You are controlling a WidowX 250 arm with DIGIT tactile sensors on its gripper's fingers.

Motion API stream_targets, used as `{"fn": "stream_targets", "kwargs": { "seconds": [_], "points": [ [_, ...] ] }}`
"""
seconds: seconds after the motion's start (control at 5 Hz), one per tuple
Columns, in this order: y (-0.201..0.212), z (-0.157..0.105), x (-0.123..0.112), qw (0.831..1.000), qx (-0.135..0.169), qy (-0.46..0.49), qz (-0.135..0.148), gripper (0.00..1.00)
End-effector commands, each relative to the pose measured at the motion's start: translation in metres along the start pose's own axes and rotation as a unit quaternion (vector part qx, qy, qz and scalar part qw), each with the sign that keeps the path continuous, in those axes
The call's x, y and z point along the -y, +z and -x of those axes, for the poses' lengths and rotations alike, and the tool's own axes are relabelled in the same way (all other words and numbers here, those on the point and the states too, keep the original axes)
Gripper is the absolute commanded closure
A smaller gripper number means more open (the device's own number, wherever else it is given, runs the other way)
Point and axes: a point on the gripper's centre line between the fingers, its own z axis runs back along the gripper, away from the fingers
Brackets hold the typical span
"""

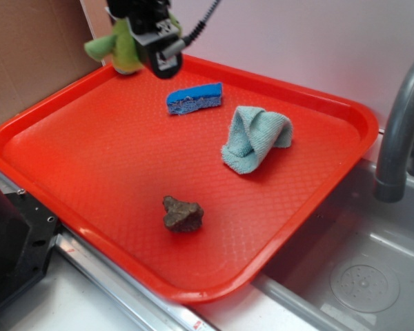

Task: Grab the green animal.

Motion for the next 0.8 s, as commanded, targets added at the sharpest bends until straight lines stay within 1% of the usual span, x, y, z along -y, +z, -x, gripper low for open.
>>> {"fn": "stream_targets", "kwargs": {
  "seconds": [0.0, 0.4, 0.6],
  "points": [
    [0.008, 0.04, -0.054, 0.996, 0.029, 0.083, 0.006, 1.0],
    [0.0, 0.034, -0.051, 0.997, 0.017, 0.081, -0.004, 1.0],
    [-0.005, 0.034, -0.057, 0.995, 0.012, 0.097, -0.002, 1.0]
  ]
}}
